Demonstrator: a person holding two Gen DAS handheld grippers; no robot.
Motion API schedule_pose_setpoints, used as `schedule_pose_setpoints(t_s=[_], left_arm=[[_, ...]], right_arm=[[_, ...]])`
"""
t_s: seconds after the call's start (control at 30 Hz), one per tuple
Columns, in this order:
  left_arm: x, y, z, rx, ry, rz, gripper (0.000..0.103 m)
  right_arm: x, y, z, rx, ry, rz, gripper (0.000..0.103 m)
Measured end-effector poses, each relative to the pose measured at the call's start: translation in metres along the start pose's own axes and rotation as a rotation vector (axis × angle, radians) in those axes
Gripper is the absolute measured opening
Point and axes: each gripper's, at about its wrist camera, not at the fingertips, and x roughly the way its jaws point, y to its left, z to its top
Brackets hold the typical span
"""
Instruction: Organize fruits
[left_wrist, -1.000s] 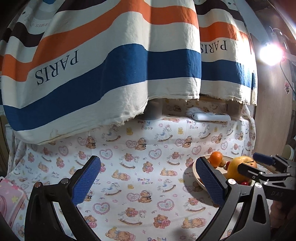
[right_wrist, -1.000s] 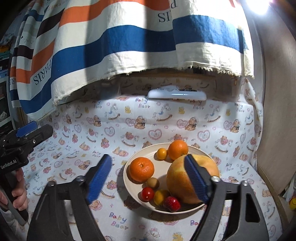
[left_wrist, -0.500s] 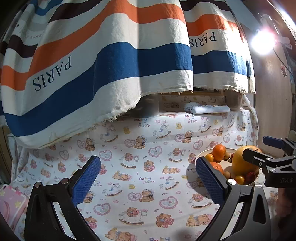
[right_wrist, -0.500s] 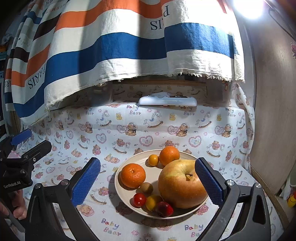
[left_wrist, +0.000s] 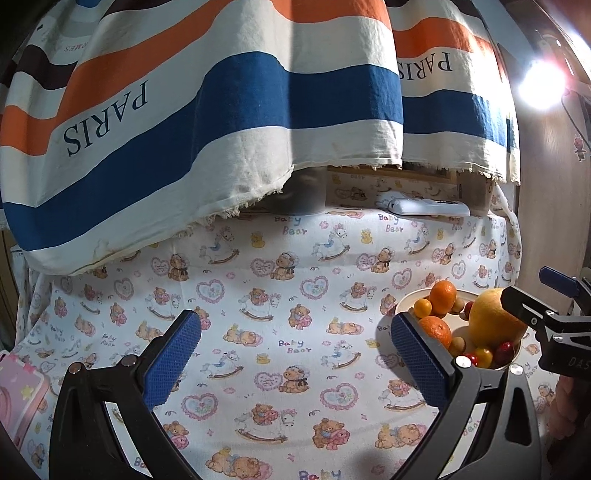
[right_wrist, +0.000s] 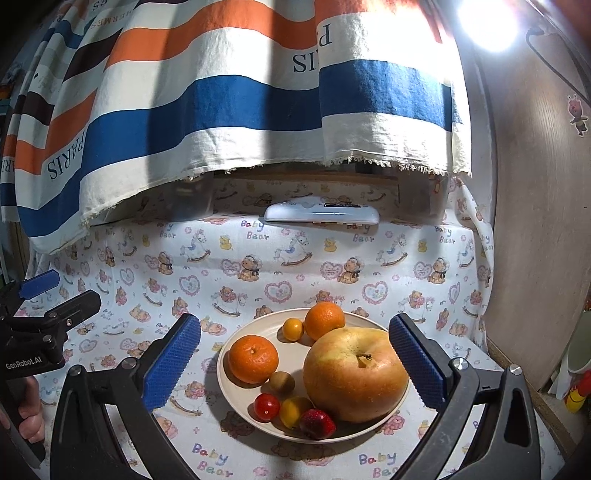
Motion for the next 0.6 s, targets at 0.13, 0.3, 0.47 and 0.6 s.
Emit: schedule_pose_setpoints(t_s=[0.13,0.3,0.47,0.6], left_arm=[[-0.0002,-0.0001,0.0004,-0.002,0.000,0.003,0.102],[-0.0004,-0.0005,0.0006,-0.003,0.000,0.002,0.102],[0.0000,-0.0013,0.0003,0.002,0.001,0.000,0.102],[0.0007,-0.0014,0.0004,0.002,0.002,-0.001,0.102]], right_arm=[[0.0003,-0.0003,0.0001,0.001,0.001,0.000,0.102],[0.0006,-0.0011,0.0003,0.001,0.001,0.001,0.102],[0.0005,-0.0011,0.0005,-0.001,0.000,0.002,0.102],[0.0005,-0.0012,0.0006,0.000,0.001,0.002,0.102]])
